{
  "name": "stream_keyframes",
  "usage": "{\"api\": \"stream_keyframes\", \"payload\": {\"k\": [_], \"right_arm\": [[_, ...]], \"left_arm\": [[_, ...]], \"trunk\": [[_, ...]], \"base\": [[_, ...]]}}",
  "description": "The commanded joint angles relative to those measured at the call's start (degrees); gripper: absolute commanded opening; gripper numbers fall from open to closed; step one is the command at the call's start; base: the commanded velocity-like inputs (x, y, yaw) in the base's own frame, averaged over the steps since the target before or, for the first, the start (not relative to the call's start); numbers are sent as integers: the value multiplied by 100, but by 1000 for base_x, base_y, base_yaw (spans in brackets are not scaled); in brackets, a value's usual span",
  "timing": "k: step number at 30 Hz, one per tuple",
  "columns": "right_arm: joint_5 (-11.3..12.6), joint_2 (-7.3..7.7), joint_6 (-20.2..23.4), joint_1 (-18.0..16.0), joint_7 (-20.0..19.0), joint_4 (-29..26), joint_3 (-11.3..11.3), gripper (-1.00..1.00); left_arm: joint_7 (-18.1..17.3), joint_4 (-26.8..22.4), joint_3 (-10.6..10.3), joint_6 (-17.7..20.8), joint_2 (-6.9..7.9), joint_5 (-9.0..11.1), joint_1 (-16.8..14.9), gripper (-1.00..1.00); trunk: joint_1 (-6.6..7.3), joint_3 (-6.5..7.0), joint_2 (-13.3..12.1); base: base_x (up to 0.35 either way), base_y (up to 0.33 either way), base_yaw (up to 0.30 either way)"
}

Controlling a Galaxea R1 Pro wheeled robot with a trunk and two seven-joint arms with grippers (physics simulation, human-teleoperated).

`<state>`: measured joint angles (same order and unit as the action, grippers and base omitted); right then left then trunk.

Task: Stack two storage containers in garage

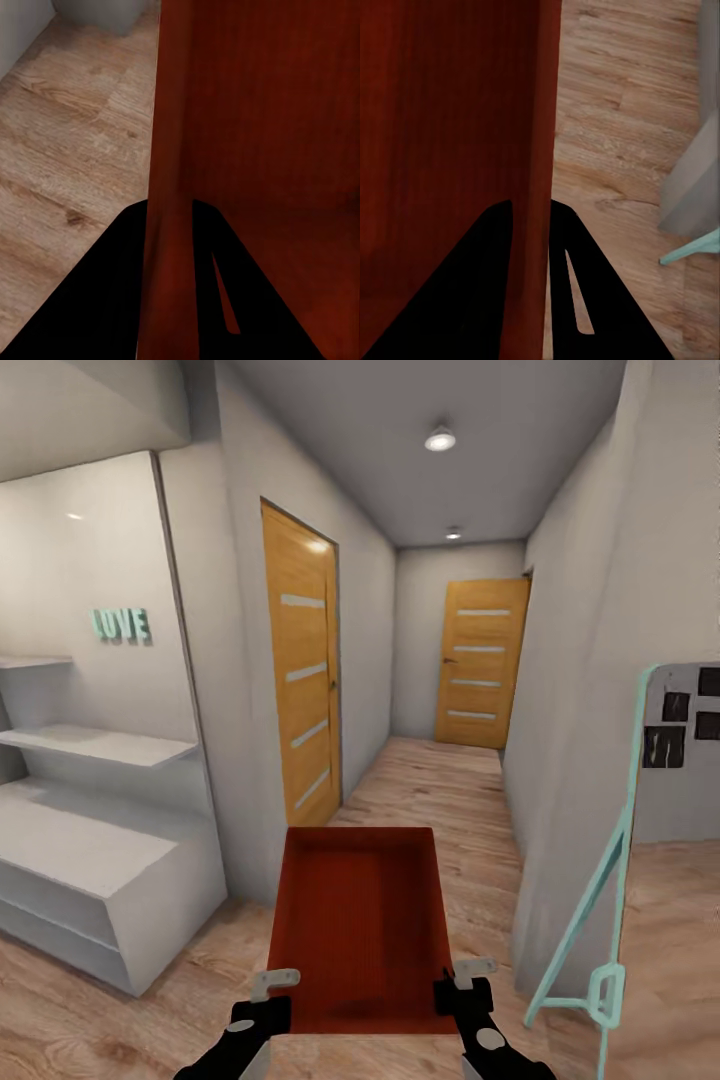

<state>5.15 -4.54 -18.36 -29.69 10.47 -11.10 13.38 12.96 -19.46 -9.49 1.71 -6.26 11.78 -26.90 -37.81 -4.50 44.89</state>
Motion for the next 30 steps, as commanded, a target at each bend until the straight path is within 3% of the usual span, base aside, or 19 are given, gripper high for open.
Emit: {"api": "stream_keyframes", "payload": {"k": [1, 15, 30], "right_arm": [[48, 10, -400, -10, 333, -6, -98, -100], [48, 15, -396, -10, 333, -6, -98, -100], [56, 33, -396, -10, 297, -6, -98, -100]], "left_arm": [[87, 4, 70, 22, 36, 61, 0, -100], [86, 4, 70, 22, 32, 61, 0, -100], [83, 6, 63, 22, 30, 61, 1, -100]], "trunk": [[-4, -5, 7], [-4, 10, 7], [-4, 10, 7]], "base": [[306, 204, -227], [308, 185, -51], [322, 14, 0]]}}
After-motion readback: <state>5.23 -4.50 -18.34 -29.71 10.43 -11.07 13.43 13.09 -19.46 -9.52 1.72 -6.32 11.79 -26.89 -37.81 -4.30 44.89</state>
